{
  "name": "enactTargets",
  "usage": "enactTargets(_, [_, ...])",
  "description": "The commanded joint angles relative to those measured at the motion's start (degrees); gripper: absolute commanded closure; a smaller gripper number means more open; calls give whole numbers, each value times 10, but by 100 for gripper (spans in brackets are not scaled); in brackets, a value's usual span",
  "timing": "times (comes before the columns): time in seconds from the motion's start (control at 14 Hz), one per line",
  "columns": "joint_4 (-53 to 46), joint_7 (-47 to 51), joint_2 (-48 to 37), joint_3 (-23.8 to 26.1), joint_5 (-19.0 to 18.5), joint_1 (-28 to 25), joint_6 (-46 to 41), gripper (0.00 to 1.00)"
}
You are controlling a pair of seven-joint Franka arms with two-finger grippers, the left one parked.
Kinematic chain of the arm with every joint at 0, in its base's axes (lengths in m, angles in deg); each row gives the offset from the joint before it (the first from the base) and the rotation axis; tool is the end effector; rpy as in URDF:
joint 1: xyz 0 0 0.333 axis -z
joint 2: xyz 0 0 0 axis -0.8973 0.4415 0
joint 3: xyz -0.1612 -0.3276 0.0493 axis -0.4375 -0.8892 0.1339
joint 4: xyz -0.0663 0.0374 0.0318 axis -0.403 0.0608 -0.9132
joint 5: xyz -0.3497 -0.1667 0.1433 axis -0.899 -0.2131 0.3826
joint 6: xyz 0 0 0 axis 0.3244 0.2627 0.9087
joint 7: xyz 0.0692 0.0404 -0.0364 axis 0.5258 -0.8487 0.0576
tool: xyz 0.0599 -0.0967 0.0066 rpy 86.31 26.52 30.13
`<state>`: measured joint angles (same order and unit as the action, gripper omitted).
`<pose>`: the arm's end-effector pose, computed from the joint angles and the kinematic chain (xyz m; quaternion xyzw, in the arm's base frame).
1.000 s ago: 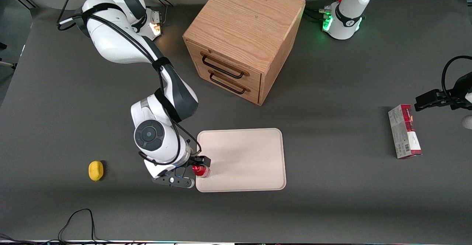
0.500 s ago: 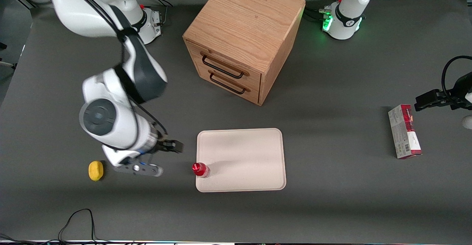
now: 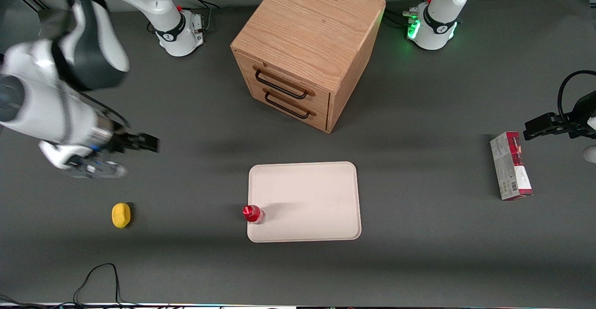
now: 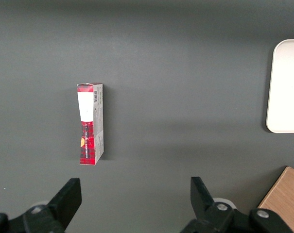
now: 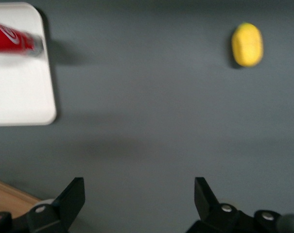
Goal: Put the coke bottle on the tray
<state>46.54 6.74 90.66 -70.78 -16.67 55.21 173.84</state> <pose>0.6197 0.0602 0.5342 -0.9985 0.0019 0.0539 0.0122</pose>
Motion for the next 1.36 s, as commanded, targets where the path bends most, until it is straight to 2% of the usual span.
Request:
enactTargets(0.0, [40,-61,-62,-44,27,-4,-23,0])
enactTargets(0.29, [17,-60,-66,-40,24,-7,-50,0])
enactTargets(0.5, [4,-49,-64,-40,22,-32,-63,0])
enactTargets(0.57, [1,-46,-65,-31,26,-12,-65,0])
enactTargets(0.71, [-12,-12,-64,70,27,66,-80,0])
enactTargets(0.93, [-46,-7,-39,72,28,70,-81,0])
enactTargets(1.14, [-61,-16,-32,19,27,20,-103,0])
enactTargets(1.29, [-63,-17,-31,19,20,20,-111,0])
